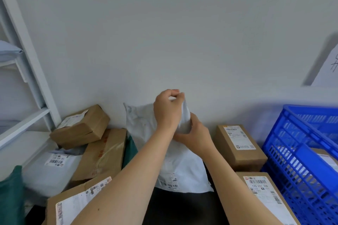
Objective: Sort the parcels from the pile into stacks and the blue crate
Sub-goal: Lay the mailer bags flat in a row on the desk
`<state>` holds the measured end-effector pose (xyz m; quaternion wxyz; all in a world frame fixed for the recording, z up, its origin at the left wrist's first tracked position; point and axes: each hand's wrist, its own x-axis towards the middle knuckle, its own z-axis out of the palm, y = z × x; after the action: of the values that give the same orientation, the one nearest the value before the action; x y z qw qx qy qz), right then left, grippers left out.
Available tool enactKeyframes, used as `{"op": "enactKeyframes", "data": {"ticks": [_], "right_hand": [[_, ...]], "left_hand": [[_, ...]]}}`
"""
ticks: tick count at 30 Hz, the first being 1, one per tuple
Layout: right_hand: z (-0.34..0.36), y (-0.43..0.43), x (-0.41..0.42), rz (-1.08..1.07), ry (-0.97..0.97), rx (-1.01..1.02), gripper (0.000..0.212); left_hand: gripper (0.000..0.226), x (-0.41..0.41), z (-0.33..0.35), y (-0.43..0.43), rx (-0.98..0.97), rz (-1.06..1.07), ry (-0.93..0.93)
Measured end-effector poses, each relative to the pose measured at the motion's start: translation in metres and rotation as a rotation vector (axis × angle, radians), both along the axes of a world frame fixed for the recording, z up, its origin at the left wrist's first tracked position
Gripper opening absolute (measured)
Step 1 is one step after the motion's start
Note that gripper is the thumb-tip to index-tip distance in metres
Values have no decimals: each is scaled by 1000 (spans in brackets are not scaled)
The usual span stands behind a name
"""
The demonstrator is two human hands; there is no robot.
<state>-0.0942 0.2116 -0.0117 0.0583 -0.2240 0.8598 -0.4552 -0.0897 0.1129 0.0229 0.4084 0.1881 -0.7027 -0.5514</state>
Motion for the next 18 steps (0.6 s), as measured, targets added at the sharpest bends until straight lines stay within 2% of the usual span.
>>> {"op": "enactKeyframes", "data": {"ticks": [2, 10, 11, 13, 14, 16, 18], "right_hand": [[-6, 1, -3, -67, 18, 3, 37], [-33, 20, -17, -287, -7, -50, 26], [-38, 23, -18, -309, -23, -50, 21], [-46, 31, -20, -357, -53, -56, 10], [-50, 34, -20, -385, -68, -68, 9], [-54, 39, -22, -432, -75, -91, 12], [-54, 43, -21, -465, -74, -113, 14]], "left_hand": [[12, -3, -6, 7, -31, -28, -18], [15, 0, -32, 14, -166, -208, -106], [13, 3, -37, 11, -209, -188, -71], [11, 7, -50, 0, -247, 6, 25], [19, 8, -58, -7, -193, 134, 49], [50, 12, -71, -23, 97, 305, -7], [78, 15, -81, -34, 439, 255, -150]]}}
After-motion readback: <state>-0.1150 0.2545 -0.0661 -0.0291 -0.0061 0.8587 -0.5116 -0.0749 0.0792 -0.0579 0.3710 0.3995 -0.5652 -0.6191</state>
